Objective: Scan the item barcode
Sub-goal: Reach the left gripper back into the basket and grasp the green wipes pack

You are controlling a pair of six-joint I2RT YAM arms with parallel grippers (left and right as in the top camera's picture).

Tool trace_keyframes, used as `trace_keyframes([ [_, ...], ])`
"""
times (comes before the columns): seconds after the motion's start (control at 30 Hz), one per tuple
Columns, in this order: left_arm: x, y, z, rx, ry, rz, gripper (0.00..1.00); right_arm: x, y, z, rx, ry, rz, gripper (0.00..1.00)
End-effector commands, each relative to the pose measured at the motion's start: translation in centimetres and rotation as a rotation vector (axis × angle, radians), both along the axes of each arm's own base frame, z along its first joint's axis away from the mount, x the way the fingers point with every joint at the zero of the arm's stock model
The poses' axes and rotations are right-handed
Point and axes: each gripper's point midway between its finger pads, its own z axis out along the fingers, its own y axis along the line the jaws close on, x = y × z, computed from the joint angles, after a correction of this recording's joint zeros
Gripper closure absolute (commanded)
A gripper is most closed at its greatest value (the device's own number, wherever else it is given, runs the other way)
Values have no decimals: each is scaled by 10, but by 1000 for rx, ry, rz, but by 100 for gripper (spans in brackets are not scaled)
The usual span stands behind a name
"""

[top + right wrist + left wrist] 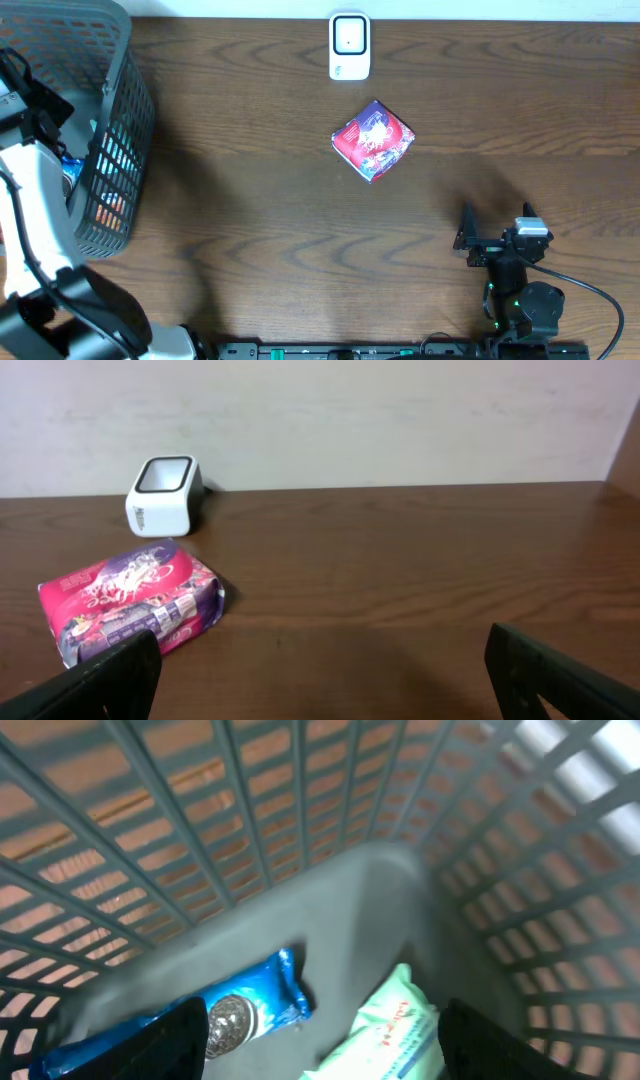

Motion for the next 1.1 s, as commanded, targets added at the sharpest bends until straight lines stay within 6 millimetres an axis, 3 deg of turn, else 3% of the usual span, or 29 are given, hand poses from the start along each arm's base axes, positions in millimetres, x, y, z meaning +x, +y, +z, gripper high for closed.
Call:
trace_keyframes([
  [0.0,0,6,-17,-14,45,-13,26,0,-1,-1,13,2,-6,1],
  [0.07,2,5,-31,-33,76,-39,26,0,-1,-1,13,2,-6,1],
  [0.23,27,-28,-73,-169,110,-295,26,0,-1,-1,13,2,-5,1],
  [0.6,35,-40,-158,-307,222,-378,26,0,-1,-1,13,2,-6,1],
  [0.83,40,-56,-188,-396,224,-456,29,0,-1,-1,13,2,-5,1],
  [0.9,40,-57,-191,-404,228,-457,38,0,-1,-1,13,2,-5,1],
  [1.07,42,-59,-185,-409,210,-460,81,0,-1,-1,13,2,-5,1],
])
